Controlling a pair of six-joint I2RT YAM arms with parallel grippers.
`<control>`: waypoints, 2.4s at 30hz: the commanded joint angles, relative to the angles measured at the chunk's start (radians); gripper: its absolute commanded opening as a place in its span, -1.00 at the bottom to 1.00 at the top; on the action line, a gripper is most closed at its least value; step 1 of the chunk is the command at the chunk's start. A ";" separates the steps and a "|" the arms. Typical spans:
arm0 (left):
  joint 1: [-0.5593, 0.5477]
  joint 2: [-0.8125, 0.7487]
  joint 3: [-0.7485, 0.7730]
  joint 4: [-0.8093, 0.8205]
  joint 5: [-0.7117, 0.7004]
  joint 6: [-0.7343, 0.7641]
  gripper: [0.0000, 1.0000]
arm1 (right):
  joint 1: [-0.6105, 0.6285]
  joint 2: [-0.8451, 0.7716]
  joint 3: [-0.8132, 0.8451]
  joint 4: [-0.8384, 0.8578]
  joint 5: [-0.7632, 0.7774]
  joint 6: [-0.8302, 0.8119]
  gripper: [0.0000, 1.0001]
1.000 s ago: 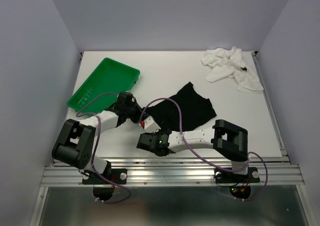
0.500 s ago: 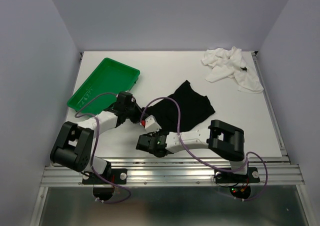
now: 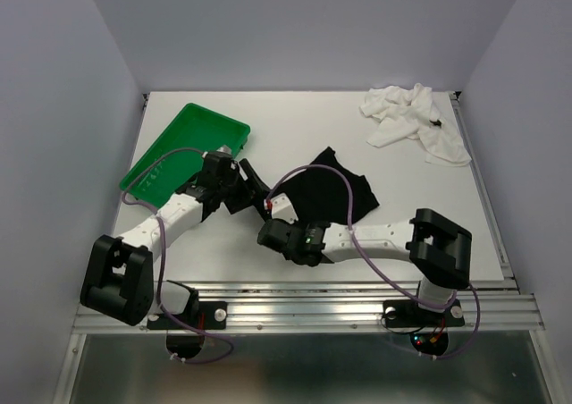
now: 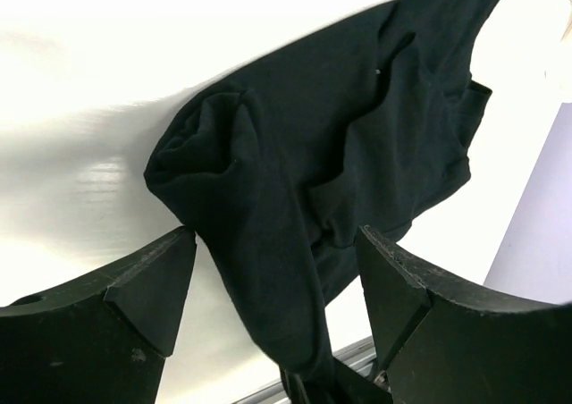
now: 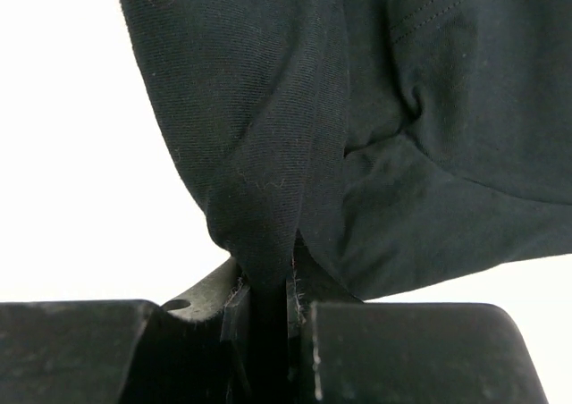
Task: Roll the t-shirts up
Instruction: Roll the T-shirt to the center of the board.
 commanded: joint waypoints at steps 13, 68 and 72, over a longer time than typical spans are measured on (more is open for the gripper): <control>0.000 -0.135 0.004 -0.079 0.001 0.071 0.52 | -0.248 -0.172 -0.202 0.367 -0.717 0.115 -0.98; -0.080 0.331 0.122 0.133 0.069 0.137 -0.99 | -0.526 -0.533 -0.451 0.142 -0.839 0.182 0.64; -0.079 0.327 0.115 0.132 0.059 0.133 -0.99 | -0.526 -0.571 -0.406 0.064 -0.799 0.163 0.41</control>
